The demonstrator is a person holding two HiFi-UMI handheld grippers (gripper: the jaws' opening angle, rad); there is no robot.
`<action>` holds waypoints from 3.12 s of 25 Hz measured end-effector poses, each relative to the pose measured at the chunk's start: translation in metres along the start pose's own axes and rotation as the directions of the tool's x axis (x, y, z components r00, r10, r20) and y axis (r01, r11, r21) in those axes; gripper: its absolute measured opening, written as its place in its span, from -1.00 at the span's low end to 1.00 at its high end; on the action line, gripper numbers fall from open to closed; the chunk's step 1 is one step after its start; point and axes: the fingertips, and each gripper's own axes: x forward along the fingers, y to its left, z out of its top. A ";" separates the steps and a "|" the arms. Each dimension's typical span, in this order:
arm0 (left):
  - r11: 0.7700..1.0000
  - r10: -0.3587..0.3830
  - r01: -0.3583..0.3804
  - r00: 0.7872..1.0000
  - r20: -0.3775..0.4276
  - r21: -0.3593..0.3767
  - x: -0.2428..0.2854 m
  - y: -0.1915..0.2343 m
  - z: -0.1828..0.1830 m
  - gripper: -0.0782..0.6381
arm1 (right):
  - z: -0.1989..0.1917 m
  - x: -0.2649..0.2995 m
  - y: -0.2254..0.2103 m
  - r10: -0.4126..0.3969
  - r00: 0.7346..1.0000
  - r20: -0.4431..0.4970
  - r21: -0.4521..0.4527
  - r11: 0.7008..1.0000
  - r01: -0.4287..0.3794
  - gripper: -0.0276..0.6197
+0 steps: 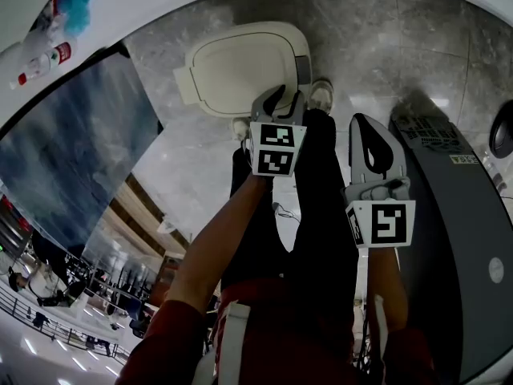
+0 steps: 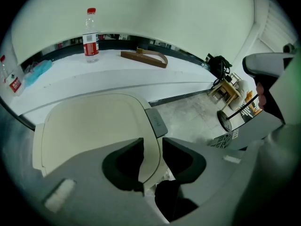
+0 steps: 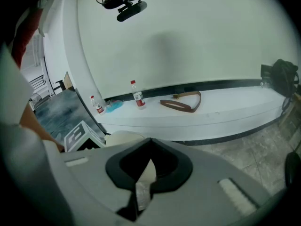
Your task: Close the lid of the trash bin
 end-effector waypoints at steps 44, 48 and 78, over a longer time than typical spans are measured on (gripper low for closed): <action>0.979 0.205 -0.186 0.885 0.417 -0.087 -0.393 0.102 0.044 -0.34 | 0.203 -0.134 0.207 0.047 0.965 0.259 -0.276 0.961 0.027 -0.91; 0.968 0.250 -0.227 0.792 0.557 -0.112 -0.458 0.119 0.072 -0.34 | 0.245 -0.157 0.236 0.066 0.934 0.351 -0.305 0.951 0.048 -0.91; 0.886 0.161 -0.458 0.160 0.974 -0.071 -0.788 0.099 0.192 -0.35 | 0.445 -0.327 0.343 0.125 0.597 0.793 -0.311 0.925 0.219 -0.91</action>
